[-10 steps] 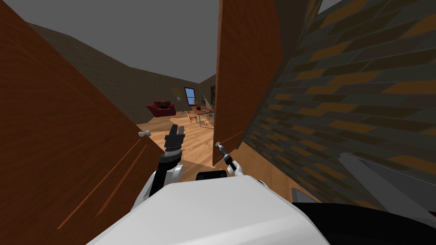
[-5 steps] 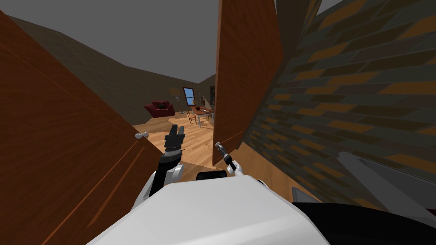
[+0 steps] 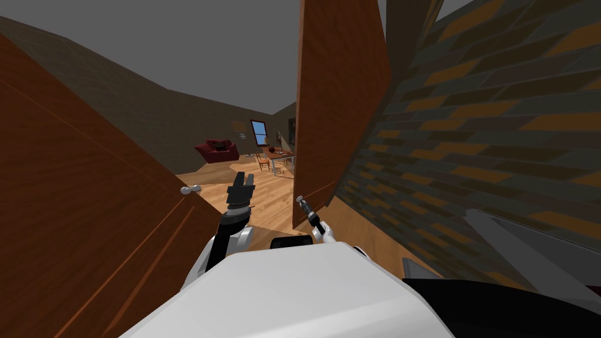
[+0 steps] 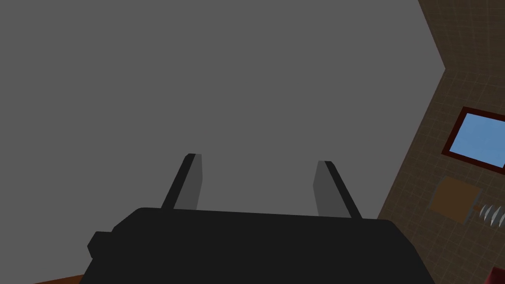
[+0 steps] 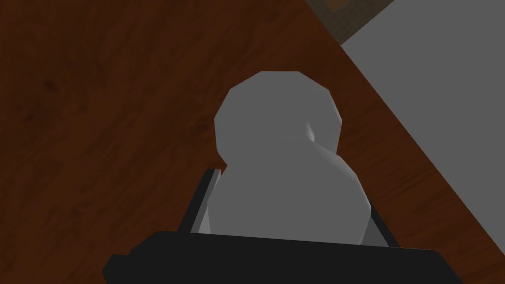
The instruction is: Push the door open
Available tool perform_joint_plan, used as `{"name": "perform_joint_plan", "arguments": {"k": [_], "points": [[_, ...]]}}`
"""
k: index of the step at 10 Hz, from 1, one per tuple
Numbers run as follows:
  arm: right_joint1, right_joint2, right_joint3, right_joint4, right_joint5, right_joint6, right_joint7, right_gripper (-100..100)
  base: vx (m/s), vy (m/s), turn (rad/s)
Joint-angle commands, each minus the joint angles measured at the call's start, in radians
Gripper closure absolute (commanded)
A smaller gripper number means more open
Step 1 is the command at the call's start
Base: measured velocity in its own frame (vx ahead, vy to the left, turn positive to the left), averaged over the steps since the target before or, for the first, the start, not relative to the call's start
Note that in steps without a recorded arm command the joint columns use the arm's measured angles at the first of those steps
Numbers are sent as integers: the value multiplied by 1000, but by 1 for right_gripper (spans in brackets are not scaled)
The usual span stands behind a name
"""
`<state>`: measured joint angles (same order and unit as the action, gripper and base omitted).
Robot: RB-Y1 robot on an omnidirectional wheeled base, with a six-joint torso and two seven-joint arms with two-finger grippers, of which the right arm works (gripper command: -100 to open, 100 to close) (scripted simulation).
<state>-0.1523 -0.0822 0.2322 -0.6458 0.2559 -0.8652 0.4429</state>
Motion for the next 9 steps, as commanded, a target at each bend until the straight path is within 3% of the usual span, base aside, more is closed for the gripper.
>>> {"name": "perform_joint_plan", "arguments": {"k": [1, 9], "points": [[-6, -7, -3, 2, -11, -1, -28, 100, 31, 24, -24], [-20, -9, 35, 17, -89, 1, -236, 100, 46, 33, -40]]}}
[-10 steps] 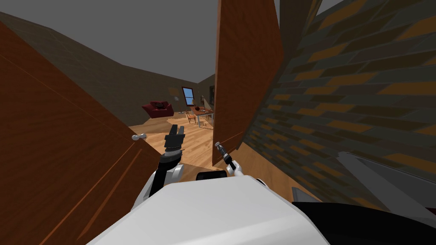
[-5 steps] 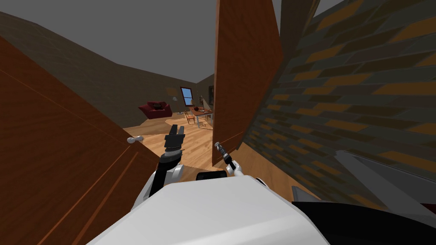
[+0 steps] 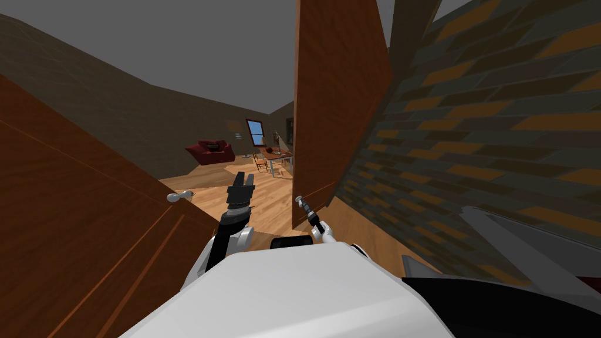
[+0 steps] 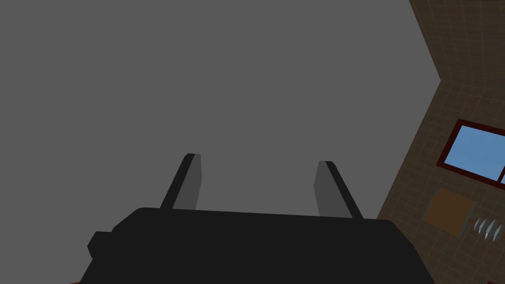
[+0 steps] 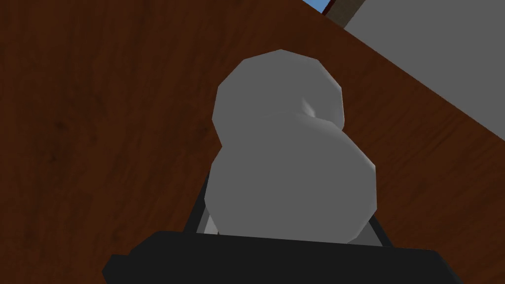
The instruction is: Push the door open
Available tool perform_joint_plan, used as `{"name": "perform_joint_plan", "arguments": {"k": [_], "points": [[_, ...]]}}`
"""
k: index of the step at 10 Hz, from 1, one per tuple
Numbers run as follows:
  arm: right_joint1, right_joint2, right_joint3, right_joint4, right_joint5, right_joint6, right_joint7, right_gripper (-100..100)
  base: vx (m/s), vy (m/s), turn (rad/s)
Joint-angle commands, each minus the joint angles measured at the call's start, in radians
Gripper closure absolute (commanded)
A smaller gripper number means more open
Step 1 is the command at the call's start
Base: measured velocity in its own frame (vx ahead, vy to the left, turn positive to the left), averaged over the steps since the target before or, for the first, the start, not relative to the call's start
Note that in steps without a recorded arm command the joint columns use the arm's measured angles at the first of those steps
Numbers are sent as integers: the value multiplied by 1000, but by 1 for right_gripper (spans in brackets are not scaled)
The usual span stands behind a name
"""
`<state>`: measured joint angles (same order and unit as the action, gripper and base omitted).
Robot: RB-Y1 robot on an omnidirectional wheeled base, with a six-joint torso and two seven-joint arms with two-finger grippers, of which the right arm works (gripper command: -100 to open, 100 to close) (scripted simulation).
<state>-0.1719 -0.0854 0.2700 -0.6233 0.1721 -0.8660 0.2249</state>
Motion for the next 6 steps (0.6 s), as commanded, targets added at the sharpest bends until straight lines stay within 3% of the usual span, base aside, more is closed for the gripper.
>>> {"name": "perform_joint_plan", "arguments": {"k": [1, 4, 6], "points": [[-3, -6, 6, -2, -21, 2, -50, 100, 49, 40, -38], [-6, -7, 14, 1, -38, 3, -101, 100, 38, 30, -31], [-12, -7, 31, 8, -71, 4, -167, 100, 60, 34, -59]]}}
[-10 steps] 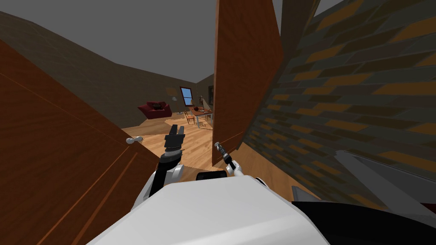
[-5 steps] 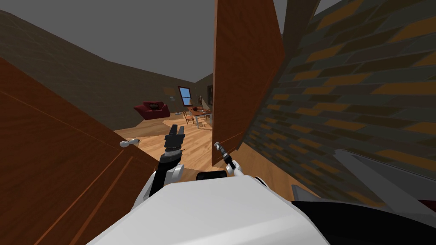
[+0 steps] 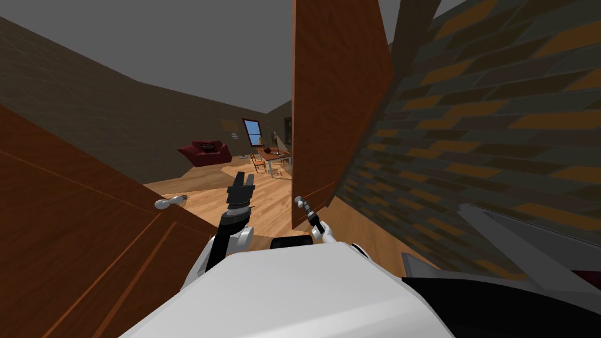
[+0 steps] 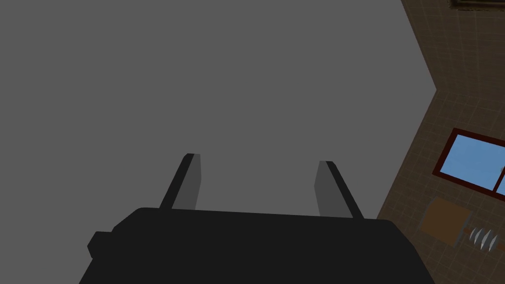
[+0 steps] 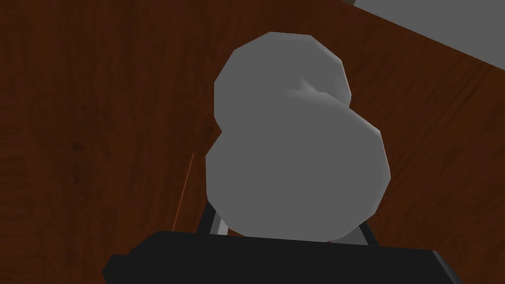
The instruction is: Push the door open
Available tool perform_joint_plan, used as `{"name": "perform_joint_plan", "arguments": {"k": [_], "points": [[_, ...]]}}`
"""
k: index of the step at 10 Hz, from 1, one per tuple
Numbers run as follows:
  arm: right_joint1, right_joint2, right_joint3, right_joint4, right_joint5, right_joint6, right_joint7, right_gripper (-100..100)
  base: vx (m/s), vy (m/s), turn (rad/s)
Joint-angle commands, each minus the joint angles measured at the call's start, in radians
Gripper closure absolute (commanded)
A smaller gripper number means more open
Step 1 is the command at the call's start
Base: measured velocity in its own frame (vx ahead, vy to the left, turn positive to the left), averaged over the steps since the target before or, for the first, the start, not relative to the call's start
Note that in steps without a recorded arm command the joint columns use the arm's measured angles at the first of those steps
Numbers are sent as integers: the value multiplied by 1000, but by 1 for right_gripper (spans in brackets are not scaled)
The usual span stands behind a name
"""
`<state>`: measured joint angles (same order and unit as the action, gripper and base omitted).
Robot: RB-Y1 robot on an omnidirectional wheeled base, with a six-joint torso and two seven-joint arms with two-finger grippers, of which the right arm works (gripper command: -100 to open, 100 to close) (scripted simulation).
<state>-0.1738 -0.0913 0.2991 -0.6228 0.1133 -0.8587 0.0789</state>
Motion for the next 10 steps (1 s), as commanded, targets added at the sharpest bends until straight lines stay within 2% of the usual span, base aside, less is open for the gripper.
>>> {"name": "perform_joint_plan", "arguments": {"k": [1, 2, 3, 5, 6, 7, 10], "points": [[-10, -1, 2, 7, -12, -4, -38, 100, 47, 42, -27], [-13, -1, 10, 11, -29, -3, -74, 100, 40, 41, -44], [-13, -1, 10, 11, -29, -3, -80, 100, 34, 27, -30], [-19, -1, 27, 17, -63, -2, -146, 100, 55, 39, -65], [-19, -1, 27, 17, -63, -2, -163, 100, 48, 40, -30], [-14, -5, 25, 15, -73, 2, -182, -100, 5, -6, 42], [-11, -4, 30, 11, -102, 4, -256, -100, -39, -36, 64]]}}
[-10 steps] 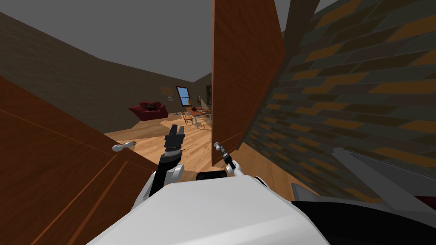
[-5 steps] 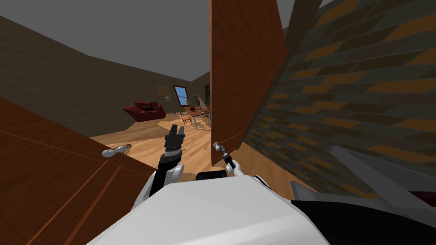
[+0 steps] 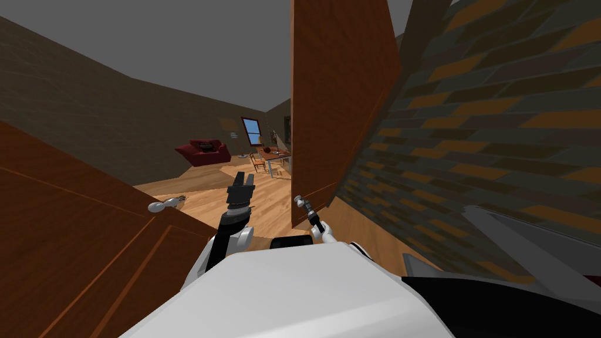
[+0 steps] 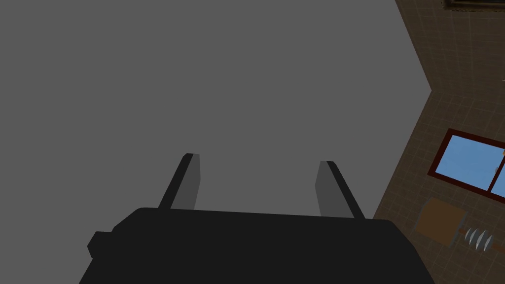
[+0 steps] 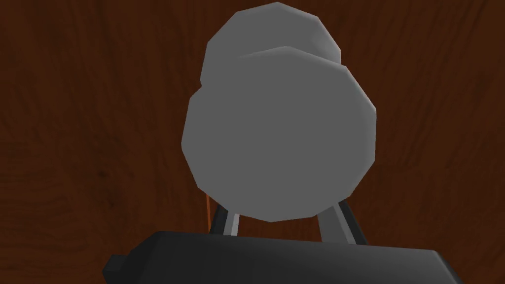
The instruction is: Push the door open
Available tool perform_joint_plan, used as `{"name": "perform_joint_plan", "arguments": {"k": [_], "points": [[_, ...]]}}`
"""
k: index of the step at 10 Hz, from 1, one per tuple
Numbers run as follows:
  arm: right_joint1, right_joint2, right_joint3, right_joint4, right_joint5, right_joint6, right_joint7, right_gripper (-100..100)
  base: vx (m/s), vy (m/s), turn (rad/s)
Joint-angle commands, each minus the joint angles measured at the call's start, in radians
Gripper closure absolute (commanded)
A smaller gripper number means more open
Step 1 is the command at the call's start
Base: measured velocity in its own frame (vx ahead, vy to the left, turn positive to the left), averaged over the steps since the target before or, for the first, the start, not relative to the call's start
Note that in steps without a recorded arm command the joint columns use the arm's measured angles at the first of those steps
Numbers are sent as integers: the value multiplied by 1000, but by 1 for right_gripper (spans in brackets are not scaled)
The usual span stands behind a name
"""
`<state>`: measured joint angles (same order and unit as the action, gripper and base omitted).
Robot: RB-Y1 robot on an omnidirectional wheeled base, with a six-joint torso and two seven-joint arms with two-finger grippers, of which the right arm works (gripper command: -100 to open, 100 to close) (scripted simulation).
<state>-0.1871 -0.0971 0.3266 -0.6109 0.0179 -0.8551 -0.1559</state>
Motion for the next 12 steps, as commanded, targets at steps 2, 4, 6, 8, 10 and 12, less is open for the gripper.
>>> {"name": "perform_joint_plan", "arguments": {"k": [2, 4, 6, 8, 10, 12], "points": [[5, 3, 7, -4, -32, 3, -78, -100, -62, -43, 78], [7, 4, 9, -7, -47, 4, -121, -100, -37, -25, 45], [8, 5, 12, -9, -63, 5, -158, -100, -37, -32, 65], [12, 8, 18, -14, -98, 7, -224, -100, -49, -40, 96], [14, 10, 21, -16, -118, 8, -274, -100, -41, -34, 50], [16, 12, 24, -19, -137, 10, -320, -100, -42, -24, 63]]}}
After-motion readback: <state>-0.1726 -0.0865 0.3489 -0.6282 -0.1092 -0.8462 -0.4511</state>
